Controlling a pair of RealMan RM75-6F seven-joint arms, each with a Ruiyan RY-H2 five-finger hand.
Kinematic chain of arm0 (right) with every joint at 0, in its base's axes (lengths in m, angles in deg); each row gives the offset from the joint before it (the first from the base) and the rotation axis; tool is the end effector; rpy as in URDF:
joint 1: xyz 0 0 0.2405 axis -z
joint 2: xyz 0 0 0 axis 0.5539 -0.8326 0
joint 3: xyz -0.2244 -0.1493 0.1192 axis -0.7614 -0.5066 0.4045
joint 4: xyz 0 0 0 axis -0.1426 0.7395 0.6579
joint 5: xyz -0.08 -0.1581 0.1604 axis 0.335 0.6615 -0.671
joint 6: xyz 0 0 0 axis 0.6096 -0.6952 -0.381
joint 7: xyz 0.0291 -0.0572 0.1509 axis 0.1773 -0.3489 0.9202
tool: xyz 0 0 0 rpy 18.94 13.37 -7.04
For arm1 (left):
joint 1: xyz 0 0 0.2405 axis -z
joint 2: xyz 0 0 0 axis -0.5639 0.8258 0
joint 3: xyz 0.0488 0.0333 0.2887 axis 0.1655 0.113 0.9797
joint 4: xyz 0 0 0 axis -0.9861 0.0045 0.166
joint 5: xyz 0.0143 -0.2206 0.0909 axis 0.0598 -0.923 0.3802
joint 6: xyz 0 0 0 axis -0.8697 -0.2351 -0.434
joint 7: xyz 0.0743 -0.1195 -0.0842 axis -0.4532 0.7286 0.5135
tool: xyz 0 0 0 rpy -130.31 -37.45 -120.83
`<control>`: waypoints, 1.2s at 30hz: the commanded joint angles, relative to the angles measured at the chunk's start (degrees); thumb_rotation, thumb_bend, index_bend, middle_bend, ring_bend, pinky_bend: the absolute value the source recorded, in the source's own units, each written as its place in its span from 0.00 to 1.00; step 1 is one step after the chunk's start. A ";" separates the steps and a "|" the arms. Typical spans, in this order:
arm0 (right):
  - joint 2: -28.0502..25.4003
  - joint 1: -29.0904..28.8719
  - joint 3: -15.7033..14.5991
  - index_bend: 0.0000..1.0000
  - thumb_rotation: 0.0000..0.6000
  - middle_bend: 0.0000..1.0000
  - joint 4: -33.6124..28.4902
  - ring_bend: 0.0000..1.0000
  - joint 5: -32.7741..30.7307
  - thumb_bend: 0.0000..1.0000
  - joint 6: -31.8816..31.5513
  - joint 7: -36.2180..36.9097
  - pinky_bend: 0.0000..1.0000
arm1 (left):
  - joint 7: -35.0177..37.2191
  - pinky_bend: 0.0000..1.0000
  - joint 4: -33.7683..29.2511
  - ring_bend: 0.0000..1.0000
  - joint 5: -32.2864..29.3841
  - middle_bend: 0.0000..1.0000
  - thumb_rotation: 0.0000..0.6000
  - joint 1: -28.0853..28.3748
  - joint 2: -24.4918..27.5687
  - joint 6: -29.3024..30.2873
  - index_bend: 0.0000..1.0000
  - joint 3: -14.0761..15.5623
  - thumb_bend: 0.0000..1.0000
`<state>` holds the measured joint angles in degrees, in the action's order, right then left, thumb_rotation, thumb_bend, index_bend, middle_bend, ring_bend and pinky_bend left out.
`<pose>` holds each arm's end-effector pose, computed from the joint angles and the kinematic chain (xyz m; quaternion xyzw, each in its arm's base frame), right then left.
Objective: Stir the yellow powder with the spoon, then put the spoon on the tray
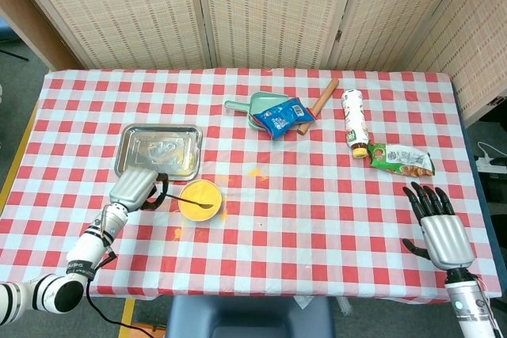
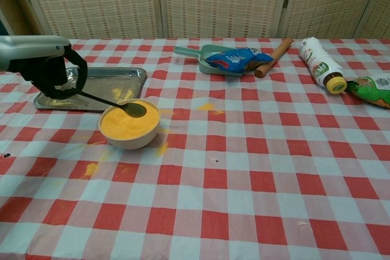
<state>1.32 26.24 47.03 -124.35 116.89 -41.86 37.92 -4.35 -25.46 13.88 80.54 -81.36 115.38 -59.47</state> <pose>-0.3452 -0.2118 0.1065 0.6507 -0.3736 0.3298 0.5730 -0.1972 0.3902 0.0392 -0.7362 -0.4097 -0.3077 0.4421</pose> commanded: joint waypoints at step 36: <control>-0.88 0.14 1.06 0.00 1.00 0.00 0.04 0.00 -0.69 0.09 -0.22 1.44 0.00 | -27.57 1.00 9.20 1.00 -5.12 1.00 1.00 0.68 -12.86 9.19 1.00 -2.15 0.83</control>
<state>0.43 26.38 48.07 -124.32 116.20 -42.09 39.35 -32.07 -16.66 8.98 81.01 -93.92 124.88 -61.32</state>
